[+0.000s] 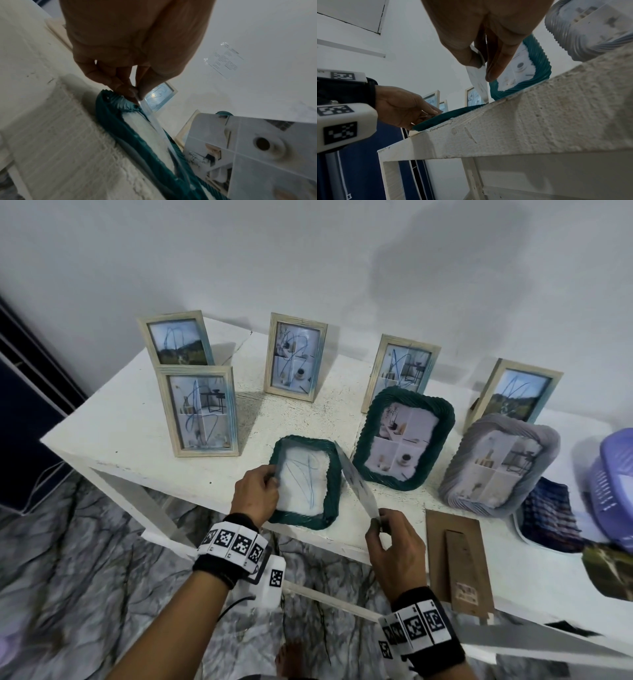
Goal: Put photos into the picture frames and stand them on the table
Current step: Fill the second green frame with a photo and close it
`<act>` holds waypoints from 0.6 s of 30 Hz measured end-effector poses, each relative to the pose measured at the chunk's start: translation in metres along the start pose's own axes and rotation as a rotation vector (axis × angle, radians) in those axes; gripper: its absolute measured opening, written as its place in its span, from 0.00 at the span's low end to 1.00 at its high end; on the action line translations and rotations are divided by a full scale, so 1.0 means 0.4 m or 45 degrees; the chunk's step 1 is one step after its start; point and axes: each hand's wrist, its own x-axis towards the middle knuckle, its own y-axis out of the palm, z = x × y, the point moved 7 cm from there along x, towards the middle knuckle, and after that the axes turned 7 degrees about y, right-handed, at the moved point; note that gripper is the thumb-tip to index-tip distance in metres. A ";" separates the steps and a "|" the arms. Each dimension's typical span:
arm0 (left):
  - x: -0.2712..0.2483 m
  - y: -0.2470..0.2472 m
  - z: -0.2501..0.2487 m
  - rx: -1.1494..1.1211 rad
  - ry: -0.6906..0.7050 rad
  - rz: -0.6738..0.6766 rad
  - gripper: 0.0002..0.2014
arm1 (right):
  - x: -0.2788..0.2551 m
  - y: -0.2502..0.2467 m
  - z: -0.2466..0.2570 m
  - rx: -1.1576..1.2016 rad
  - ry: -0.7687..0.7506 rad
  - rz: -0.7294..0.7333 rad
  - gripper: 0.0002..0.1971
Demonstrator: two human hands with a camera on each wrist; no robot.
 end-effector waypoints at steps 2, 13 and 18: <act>0.002 -0.006 0.001 -0.041 -0.005 -0.016 0.15 | -0.002 -0.006 -0.004 0.012 0.032 -0.014 0.03; 0.013 -0.008 -0.006 -0.147 0.011 -0.014 0.15 | -0.011 -0.020 -0.022 0.061 0.093 -0.054 0.05; 0.012 -0.010 0.001 -0.216 0.014 -0.028 0.15 | -0.010 -0.020 -0.022 0.070 0.102 -0.041 0.06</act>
